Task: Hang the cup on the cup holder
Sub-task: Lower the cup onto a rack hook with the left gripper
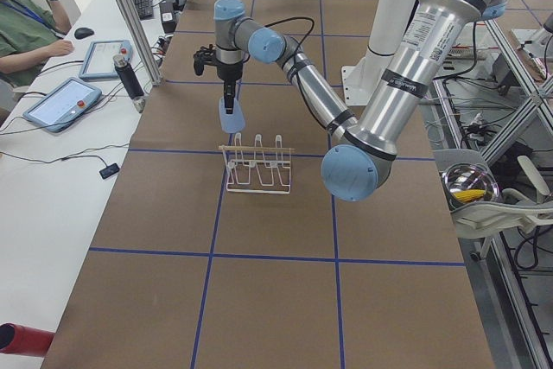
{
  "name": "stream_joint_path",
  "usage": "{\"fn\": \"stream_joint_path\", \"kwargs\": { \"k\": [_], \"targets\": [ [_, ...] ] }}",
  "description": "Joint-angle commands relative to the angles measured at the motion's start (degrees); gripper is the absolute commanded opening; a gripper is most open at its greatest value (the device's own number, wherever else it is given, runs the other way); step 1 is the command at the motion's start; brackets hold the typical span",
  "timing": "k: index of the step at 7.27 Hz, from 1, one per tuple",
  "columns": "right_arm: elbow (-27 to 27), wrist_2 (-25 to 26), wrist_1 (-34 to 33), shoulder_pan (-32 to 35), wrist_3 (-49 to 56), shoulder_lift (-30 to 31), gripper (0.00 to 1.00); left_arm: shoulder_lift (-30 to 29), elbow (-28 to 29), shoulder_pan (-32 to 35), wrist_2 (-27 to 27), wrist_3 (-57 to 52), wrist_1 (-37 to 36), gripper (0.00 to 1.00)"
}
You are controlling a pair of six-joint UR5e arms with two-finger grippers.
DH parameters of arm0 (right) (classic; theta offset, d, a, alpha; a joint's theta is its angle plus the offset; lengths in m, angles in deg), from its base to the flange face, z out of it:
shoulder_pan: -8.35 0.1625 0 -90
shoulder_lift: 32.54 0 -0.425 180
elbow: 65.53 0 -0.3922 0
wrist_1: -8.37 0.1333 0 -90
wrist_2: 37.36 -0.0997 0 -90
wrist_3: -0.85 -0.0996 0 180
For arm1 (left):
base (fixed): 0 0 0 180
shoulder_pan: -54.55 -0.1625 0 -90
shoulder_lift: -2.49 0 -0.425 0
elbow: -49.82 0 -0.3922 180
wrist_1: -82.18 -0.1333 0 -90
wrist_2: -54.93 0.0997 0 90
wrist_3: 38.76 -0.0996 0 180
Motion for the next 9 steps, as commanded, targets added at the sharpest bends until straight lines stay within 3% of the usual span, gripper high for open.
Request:
{"fn": "stream_joint_path", "kwargs": {
  "k": [1,4,9],
  "targets": [
    [0.1,-0.1,0.1,-0.1,0.0,0.1,1.00,0.0,4.2,0.0,-0.1,-0.4,4.3,0.00],
    [0.1,-0.1,0.0,-0.1,0.0,0.1,1.00,0.4,4.3,0.0,-3.1,-0.4,4.3,0.00],
    [0.2,-0.1,-0.1,-0.1,0.0,0.1,1.00,2.2,3.1,0.2,-3.5,-0.4,4.3,0.00]
  ]
}}
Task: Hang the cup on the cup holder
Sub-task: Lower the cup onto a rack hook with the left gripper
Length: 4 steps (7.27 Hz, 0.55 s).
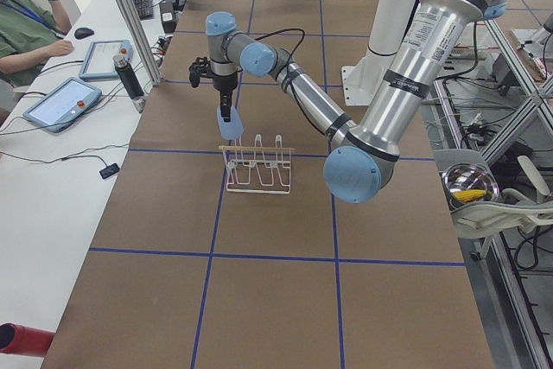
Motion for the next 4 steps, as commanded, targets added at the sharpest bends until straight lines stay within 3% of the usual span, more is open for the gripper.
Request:
{"fn": "stream_joint_path", "kwargs": {
  "k": [1,4],
  "targets": [
    [0.2,0.0,0.0,0.1,0.0,0.0,1.00,1.0,-0.1,0.0,0.0,0.0,0.3,0.00],
    [0.1,0.0,-0.1,0.1,0.0,0.0,1.00,1.3,0.9,-0.4,0.0,0.0,0.4,0.00]
  ]
}}
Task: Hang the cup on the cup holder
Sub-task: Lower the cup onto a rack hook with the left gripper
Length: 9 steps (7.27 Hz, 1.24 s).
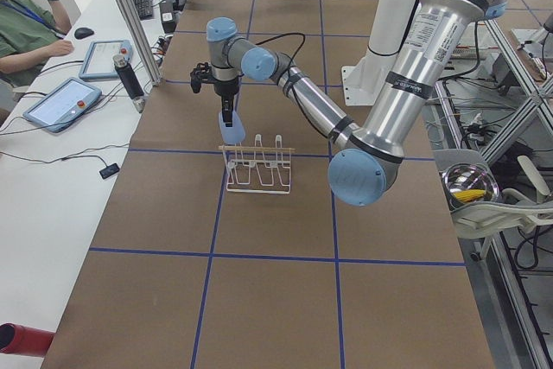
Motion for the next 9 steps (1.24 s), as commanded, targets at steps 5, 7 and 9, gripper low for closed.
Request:
{"fn": "stream_joint_path", "kwargs": {
  "k": [5,7,9],
  "targets": [
    [0.1,-1.7,0.7,-0.1,-0.3,1.7,1.00,1.9,4.4,-0.9,0.0,0.4,6.9,0.98],
    [0.1,-4.8,0.8,-0.1,-0.6,2.8,1.00,4.1,3.7,-0.7,0.3,0.0,10.3,0.99],
    [-0.7,-4.7,2.5,0.0,-0.9,2.9,1.00,6.2,2.6,0.2,0.9,-3.2,10.3,0.99]
  ]
}}
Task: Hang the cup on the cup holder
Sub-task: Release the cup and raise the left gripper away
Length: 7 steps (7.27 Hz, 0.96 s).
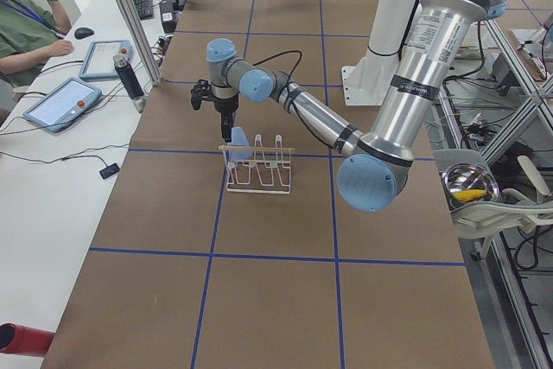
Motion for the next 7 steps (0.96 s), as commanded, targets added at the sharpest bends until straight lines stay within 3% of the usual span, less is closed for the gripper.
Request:
{"fn": "stream_joint_path", "kwargs": {
  "k": [1,3,7],
  "targets": [
    [-1.1,0.6,4.4,0.0,-0.4,0.9,1.00,2.0,-0.6,3.7,-0.3,-7.6,0.0,0.99],
    [-1.2,4.9,7.6,0.0,-0.1,1.8,1.00,3.6,-0.3,9.3,-0.3,-11.2,-0.5,0.99],
    [-0.6,4.6,11.6,1.0,0.1,6.5,1.00,7.9,5.4,24.7,-0.9,-36.4,-0.8,0.99]
  ]
}}
